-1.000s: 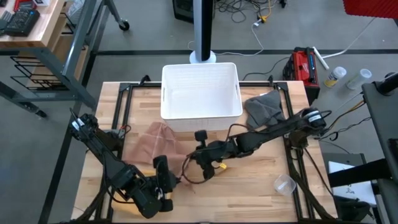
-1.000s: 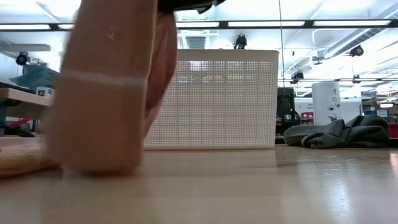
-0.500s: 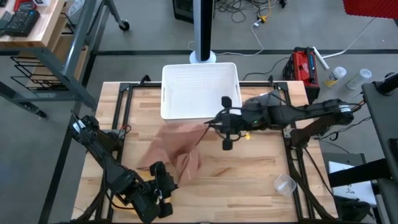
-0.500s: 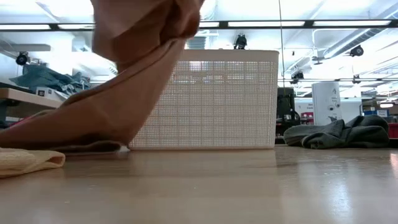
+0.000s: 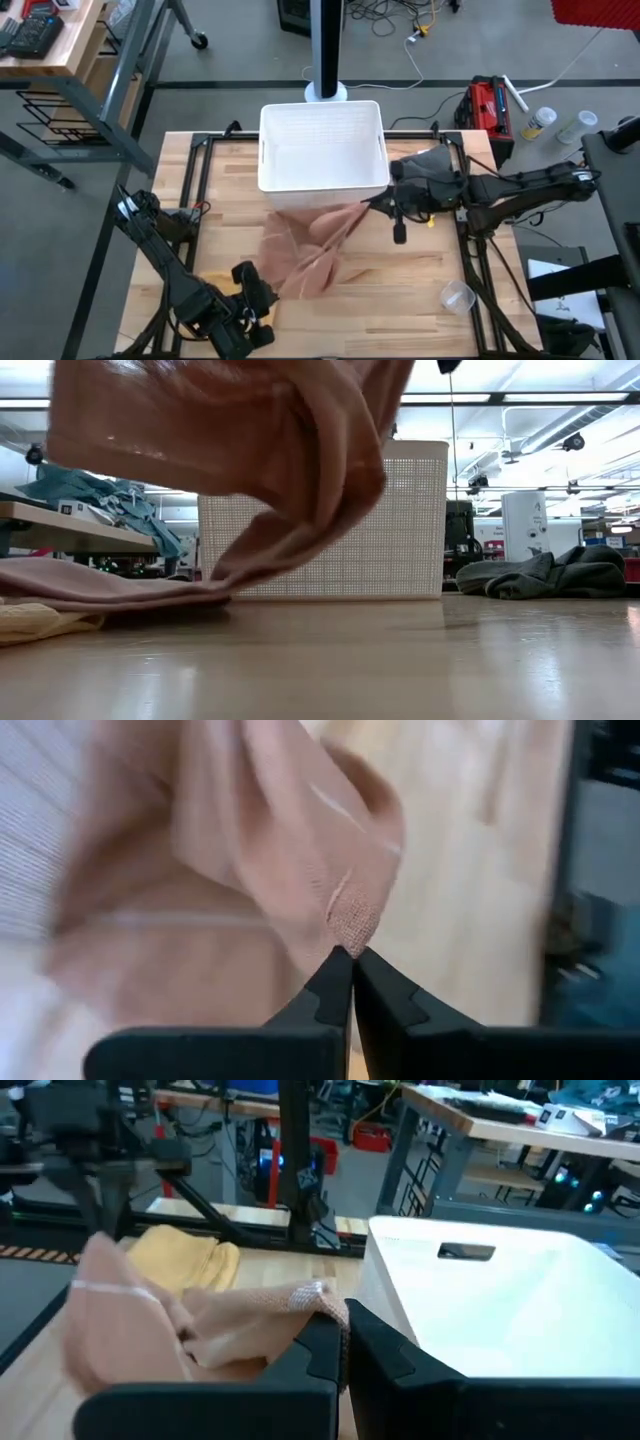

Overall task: Fold towel
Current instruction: Fold the brown squared towel

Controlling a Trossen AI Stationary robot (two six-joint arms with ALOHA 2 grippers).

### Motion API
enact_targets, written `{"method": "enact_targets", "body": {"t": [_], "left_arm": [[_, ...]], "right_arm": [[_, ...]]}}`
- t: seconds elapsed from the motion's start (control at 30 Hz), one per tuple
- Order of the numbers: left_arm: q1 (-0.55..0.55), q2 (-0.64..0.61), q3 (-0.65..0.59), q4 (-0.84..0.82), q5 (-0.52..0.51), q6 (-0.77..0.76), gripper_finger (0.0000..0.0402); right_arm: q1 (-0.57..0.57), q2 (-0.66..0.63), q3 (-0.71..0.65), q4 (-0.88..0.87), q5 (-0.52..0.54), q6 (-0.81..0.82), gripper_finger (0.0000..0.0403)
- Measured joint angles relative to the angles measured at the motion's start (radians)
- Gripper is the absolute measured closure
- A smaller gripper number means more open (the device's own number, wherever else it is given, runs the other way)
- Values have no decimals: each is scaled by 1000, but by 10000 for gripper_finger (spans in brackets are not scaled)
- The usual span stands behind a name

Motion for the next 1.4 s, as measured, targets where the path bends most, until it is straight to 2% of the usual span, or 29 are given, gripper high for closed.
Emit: {"method": "enact_targets", "body": {"t": [0.1, 0.2, 0.43, 0.53, 0.6, 0.73, 0.83, 0.93, 1.13, 1.3, 1.4], "left_arm": [[0, -2, -8, -66, -100, -19, 393], [0, -2, -25, -117, -115, -77, 380], [0, -7, -99, -218, 109, -282, 358], [0, -7, -144, -193, 105, -329, 357], [2, -7, -181, -162, 65, -344, 360], [22, -8, -276, -46, -43, -367, 364], [47, -13, -352, 64, -49, -387, 357], [75, -21, -437, 231, -18, -387, 346], [141, -29, -594, 645, 63, -273, 322], [227, -32, -671, 769, 168, -285, 288], [275, -33, -696, 858, 217, -239, 264]], "right_arm": [[0, -14, -62, 0, 1, 23, 403], [0, -6, -125, -22, -1, 76, 403], [0, 45, -198, -138, -1, 175, 403], [0, 75, -210, -136, -1, 191, 403], [0, 100, -214, -137, -1, 193, 403], [0, 159, -214, -142, -2, 198, 403], [0, 202, -214, -143, -2, 199, 403], [0, 236, -215, -129, -2, 199, 403], [0, 276, -201, -124, -1, 183, 403], [0, 278, -198, -116, -1, 172, 397], [0, 277, -198, -96, -1, 156, 397]]}}
